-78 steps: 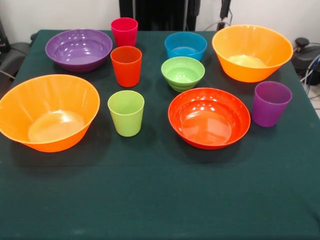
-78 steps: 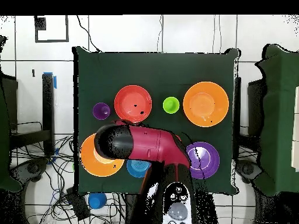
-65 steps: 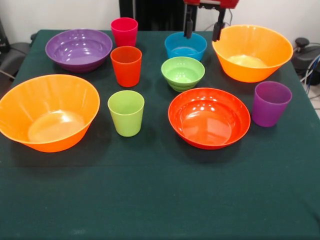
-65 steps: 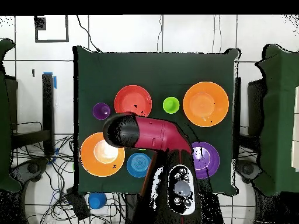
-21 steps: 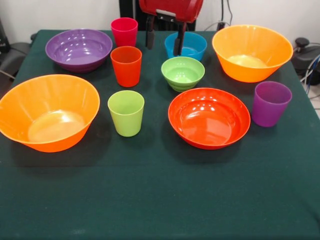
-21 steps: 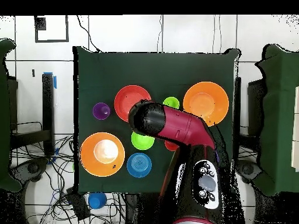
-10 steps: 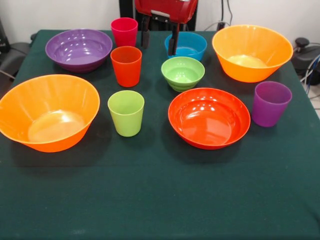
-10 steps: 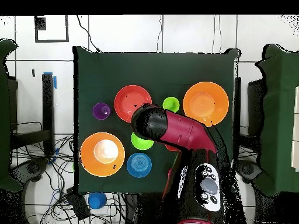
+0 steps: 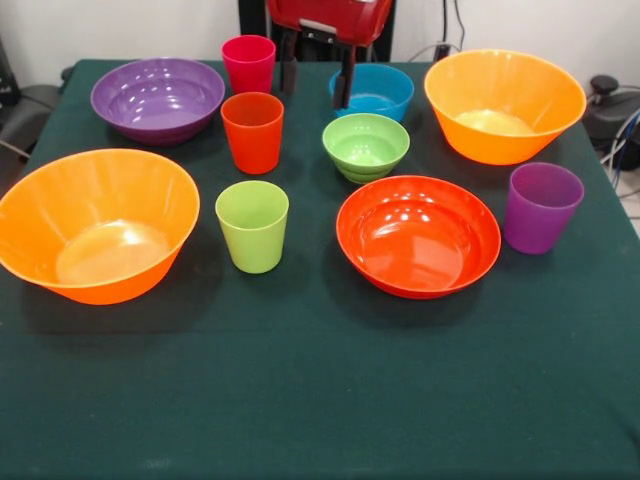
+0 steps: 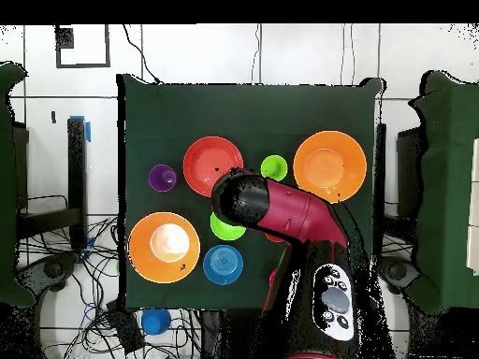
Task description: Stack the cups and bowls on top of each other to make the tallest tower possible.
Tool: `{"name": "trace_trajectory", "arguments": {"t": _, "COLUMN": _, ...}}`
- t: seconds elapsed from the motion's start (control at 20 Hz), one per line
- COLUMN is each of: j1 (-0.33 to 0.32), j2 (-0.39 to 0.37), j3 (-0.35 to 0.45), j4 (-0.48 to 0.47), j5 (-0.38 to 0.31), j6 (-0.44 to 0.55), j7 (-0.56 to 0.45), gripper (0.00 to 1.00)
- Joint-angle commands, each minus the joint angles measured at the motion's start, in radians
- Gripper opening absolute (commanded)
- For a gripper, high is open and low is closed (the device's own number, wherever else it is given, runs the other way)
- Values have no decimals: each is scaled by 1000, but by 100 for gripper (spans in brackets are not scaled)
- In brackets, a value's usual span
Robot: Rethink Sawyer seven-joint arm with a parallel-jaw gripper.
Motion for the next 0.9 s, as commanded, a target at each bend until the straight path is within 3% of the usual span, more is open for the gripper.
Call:
{"name": "trace_trajectory", "arguments": {"t": 0.05, "j1": -4, "j2": -10, "j3": 36, "j4": 53, "j5": -29, "j6": -16, "j7": 107, "gripper": 100}}
{"name": "trace_trajectory", "arguments": {"t": 0.55, "j1": -47, "j2": -45, "j3": 54, "j4": 97, "j5": -30, "j6": 3, "j7": 74, "gripper": 100}}
{"name": "trace_trajectory", "arguments": {"t": 0.9, "j1": -49, "j2": -43, "j3": 69, "j4": 122, "j5": -41, "j6": -47, "j7": 82, "gripper": 100}}
